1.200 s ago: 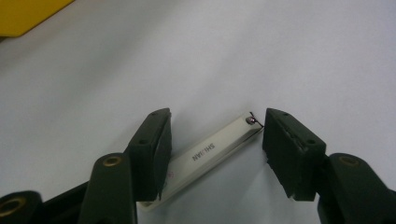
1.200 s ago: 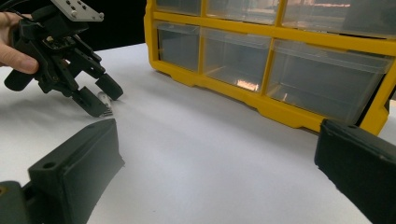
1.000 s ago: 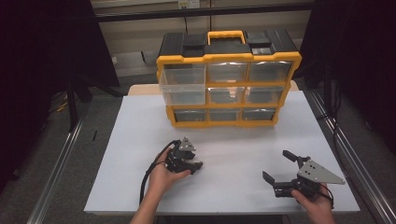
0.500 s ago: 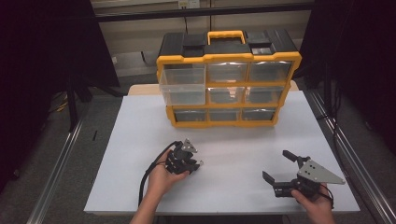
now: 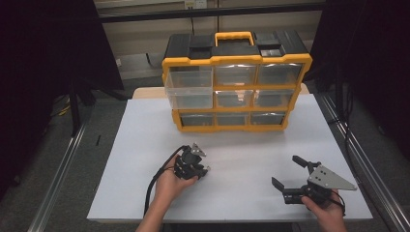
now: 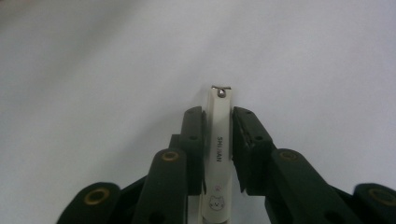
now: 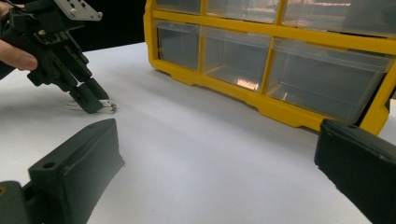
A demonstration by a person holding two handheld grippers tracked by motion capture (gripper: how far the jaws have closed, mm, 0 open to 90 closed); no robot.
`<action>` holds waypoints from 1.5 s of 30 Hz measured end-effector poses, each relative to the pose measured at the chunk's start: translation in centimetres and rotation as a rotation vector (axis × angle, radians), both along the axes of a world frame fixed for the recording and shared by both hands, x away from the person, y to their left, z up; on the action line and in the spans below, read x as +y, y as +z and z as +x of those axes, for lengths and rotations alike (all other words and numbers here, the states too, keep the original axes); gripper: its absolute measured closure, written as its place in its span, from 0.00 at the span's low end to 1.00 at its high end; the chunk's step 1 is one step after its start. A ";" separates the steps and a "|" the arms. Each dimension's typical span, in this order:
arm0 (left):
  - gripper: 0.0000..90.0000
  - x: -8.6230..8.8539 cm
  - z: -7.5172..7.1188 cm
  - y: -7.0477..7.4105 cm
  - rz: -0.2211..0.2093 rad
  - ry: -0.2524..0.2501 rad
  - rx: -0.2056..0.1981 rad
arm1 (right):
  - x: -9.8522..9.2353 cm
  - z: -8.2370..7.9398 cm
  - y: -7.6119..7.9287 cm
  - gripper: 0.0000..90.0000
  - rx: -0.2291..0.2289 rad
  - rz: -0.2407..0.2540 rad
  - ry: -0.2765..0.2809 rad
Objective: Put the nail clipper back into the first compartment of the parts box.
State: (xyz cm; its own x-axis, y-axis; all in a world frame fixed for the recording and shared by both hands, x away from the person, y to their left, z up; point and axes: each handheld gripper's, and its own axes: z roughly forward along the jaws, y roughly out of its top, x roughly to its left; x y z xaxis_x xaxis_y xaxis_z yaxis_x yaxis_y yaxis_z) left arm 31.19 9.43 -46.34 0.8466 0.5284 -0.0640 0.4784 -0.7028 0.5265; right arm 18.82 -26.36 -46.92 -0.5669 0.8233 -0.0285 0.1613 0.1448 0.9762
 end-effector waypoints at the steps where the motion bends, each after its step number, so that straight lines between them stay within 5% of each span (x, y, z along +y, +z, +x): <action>1: 0.86 -0.1 0.0 0.0 -0.005 -0.002 -0.002 | 0.1 0.0 0.0 0.00 0.001 0.004 0.000; 3: 0.86 0.0 0.0 0.1 0.021 0.001 -0.003 | 0.1 0.0 0.0 0.00 0.001 0.002 -0.002; 4: 0.86 -0.1 0.0 0.1 -0.005 0.011 0.016 | 0.0 0.0 0.0 0.00 0.004 0.002 -0.001; 15: 0.87 -0.4 0.3 0.3 -0.030 0.091 0.037 | -0.1 0.0 0.0 0.00 0.002 0.010 -0.006; 17: 0.87 0.0 0.4 0.8 0.007 0.076 0.058 | -0.1 0.1 0.0 0.00 -0.002 0.008 -0.008; 18: 0.87 0.1 0.4 0.9 -0.025 0.090 0.061 | -0.1 0.1 0.0 0.00 -0.002 0.008 -0.007; 29: 0.87 0.5 0.3 2.7 -0.065 0.060 0.101 | -0.2 0.0 0.0 0.00 -0.004 0.000 -0.006; 45: 0.86 1.0 -0.1 5.7 -0.042 0.022 0.143 | -0.2 0.0 0.0 0.00 -0.006 0.000 -0.002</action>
State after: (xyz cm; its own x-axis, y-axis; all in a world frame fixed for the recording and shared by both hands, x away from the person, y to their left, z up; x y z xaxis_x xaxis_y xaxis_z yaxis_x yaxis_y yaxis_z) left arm 31.13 10.38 -40.62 0.8156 0.5408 -0.2056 0.5656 -0.6704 0.4803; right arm 18.84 -26.52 -46.90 -0.5653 0.8243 -0.0319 0.1561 0.1449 0.9771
